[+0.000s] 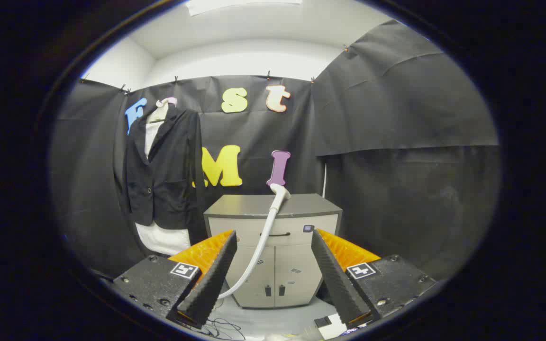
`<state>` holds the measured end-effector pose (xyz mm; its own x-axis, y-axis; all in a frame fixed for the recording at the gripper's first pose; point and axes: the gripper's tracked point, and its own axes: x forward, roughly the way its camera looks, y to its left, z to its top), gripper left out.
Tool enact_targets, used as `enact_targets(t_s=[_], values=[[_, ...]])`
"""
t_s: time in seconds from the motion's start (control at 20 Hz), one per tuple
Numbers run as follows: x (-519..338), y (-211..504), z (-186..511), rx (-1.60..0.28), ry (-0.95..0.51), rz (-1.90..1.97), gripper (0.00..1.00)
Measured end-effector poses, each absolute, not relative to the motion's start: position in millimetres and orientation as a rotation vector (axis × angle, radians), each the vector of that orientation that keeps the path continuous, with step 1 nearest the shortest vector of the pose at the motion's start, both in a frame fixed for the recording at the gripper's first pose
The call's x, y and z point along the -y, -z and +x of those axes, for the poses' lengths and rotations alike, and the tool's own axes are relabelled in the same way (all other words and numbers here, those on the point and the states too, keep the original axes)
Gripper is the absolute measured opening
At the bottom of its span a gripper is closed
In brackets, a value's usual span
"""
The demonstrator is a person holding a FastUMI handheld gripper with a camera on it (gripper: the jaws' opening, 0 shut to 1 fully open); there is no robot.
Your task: Iron the clothes twice with a garment steamer, once on the left side and once on the right side.
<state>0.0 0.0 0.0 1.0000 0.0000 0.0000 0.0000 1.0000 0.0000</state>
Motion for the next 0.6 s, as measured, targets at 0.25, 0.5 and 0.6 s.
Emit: enact_targets(t_s=[0.25,0.5,0.6], values=[[-1.5,3.0,2.3,-0.018,0.019,0.019,0.99],[-3.0,-1.3,4.5,-0.014,0.037,0.01,0.98],[-5.3,-5.0,6.8,-0.01,0.036,0.007,0.98]])
